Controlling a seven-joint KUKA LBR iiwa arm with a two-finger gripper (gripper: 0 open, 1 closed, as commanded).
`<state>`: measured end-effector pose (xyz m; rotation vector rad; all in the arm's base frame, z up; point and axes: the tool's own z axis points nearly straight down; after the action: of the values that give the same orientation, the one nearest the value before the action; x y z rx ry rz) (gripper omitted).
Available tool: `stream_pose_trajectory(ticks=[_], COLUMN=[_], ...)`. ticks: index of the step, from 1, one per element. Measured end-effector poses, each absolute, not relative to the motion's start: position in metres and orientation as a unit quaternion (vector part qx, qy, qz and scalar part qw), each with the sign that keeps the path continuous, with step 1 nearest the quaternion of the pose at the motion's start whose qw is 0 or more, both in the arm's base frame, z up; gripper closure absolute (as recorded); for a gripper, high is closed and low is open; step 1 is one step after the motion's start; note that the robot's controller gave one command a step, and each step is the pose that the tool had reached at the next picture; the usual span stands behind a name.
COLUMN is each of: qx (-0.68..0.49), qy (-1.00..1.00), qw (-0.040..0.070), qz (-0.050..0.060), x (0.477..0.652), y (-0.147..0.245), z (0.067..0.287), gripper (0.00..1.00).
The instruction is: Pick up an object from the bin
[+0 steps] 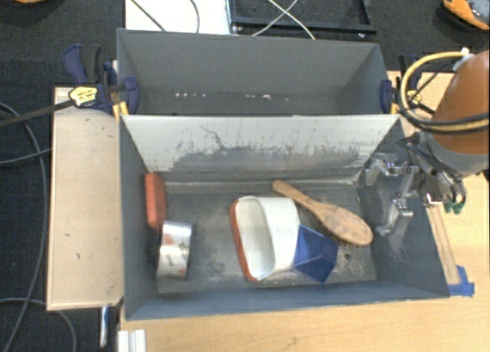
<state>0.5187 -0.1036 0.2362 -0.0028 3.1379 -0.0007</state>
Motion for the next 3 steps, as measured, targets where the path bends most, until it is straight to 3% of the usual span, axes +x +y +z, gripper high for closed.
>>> stream_pose_trajectory(ticks=[1, 2, 3], qx=[0.020, 0.076, 0.070], qy=[1.000, 0.997, 0.998], qw=[0.001, 0.007, 0.003], qz=[0.000, -0.001, 0.000], x=[0.551, 0.552, 0.521], y=[-0.108, -0.115, -0.101], z=[0.092, 0.165, 0.100], gripper=[0.00, 0.00, 0.00])
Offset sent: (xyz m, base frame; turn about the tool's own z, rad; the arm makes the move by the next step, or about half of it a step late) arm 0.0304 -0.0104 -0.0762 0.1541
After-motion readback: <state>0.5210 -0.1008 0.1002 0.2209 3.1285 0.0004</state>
